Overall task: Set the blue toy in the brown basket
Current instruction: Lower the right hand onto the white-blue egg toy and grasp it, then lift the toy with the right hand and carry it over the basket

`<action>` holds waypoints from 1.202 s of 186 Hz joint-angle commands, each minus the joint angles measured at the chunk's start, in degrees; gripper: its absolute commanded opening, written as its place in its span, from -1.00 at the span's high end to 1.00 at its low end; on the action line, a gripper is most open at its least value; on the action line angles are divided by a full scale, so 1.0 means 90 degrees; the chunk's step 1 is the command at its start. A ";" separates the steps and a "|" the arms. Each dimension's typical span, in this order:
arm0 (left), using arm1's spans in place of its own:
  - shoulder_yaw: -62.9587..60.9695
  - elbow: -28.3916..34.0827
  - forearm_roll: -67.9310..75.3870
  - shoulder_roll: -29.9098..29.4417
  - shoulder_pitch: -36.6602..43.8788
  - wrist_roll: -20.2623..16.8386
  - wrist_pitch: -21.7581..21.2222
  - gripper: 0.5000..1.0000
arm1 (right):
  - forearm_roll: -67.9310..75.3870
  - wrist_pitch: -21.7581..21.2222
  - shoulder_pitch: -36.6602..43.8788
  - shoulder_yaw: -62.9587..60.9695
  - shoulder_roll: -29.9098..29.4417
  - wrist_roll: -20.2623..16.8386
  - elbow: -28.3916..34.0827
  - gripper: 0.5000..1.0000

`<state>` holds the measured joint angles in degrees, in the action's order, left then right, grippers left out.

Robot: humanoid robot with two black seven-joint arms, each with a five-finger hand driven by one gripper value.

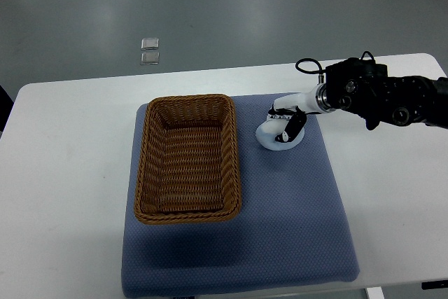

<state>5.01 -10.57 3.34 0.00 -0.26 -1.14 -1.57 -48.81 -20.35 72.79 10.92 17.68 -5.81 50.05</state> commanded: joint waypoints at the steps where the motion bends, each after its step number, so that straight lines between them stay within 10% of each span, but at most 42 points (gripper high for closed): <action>1: 0.0000 0.0003 0.0001 0.0000 0.0000 0.0000 -0.0001 -1.00 | 0.0033 -0.0102 0.0281 -0.0052 0.0194 0.0002 0.0083 1.00; 81: 0.0010 0.0003 0.0001 0.0000 0.0000 0.0000 -0.0001 -1.00 | 0.0785 -0.0346 0.1551 -0.0296 0.0116 0.0002 0.0953 1.00; 155: 0.0000 -0.0007 0.0001 0.0000 0.0000 0.0000 -0.0001 -1.00 | 0.1352 -0.0200 0.1150 -0.0286 -0.1954 0.0002 0.0123 1.00; 224: 0.0010 -0.0007 0.0001 0.0000 0.0000 0.0000 -0.0001 -1.00 | 0.1322 0.0035 0.0584 -0.0286 -0.1964 0.0002 -0.0258 1.00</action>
<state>5.08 -10.64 3.34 0.00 -0.26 -1.15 -1.51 -36.89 -20.35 78.94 8.41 0.01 -5.80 47.91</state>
